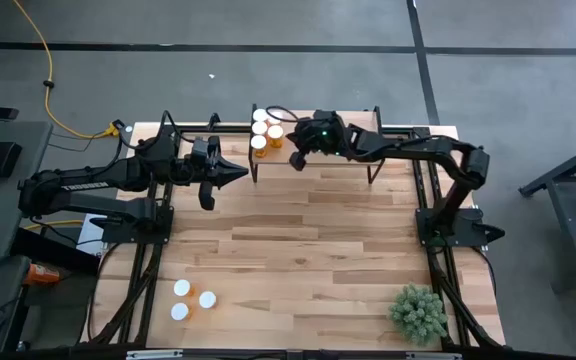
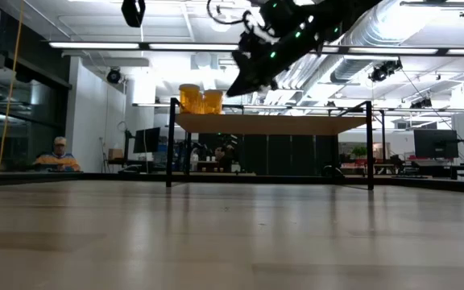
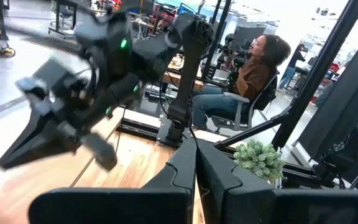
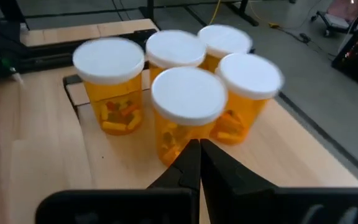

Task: Pick and place medicine bottles onto shelf by color
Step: Put the orange pill bottle on the shelf aligned with the other orange pill bottles

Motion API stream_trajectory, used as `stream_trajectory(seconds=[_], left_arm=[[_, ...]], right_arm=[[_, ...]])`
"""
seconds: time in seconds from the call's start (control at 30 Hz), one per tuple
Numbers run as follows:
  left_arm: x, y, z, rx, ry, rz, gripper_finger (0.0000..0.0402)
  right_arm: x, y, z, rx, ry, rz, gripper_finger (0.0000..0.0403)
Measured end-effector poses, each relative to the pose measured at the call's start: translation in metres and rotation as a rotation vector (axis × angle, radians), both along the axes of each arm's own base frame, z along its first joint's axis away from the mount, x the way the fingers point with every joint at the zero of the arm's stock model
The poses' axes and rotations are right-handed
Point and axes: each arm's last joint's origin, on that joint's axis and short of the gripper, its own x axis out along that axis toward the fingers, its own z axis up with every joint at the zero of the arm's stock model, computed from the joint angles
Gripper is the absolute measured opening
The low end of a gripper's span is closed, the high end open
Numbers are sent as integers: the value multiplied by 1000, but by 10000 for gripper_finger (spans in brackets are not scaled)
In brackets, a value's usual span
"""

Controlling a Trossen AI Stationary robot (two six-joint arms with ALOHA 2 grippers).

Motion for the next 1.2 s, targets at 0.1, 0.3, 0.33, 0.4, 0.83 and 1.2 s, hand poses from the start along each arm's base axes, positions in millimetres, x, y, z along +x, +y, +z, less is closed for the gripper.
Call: stream_trajectory(seconds=[0.1, 0.3, 0.33, 0.4, 0.83, 1.2], left_arm=[[0, 0, -1, 7, 9, 0, 0], [0, 0, -1, 28, 12, -2, 0], [0, 0, -1, 36, 12, -2, 0], [0, 0, 0, 50, 12, -3, 0], [0, 0, 11, 155, -89, -3, 0], [0, 0, 11, 163, -88, -2, 1]], right_arm=[[-15, 6, 17, 54, 9, 32, 0], [-49, 45, 49, 118, -1, 212, 0], [-55, 54, 52, 125, -18, 235, 0], [-68, 73, 52, 143, -46, 268, 0], [-125, 151, 33, 128, -485, 377, 0], [-127, 150, 32, 103, -466, 340, 0]])
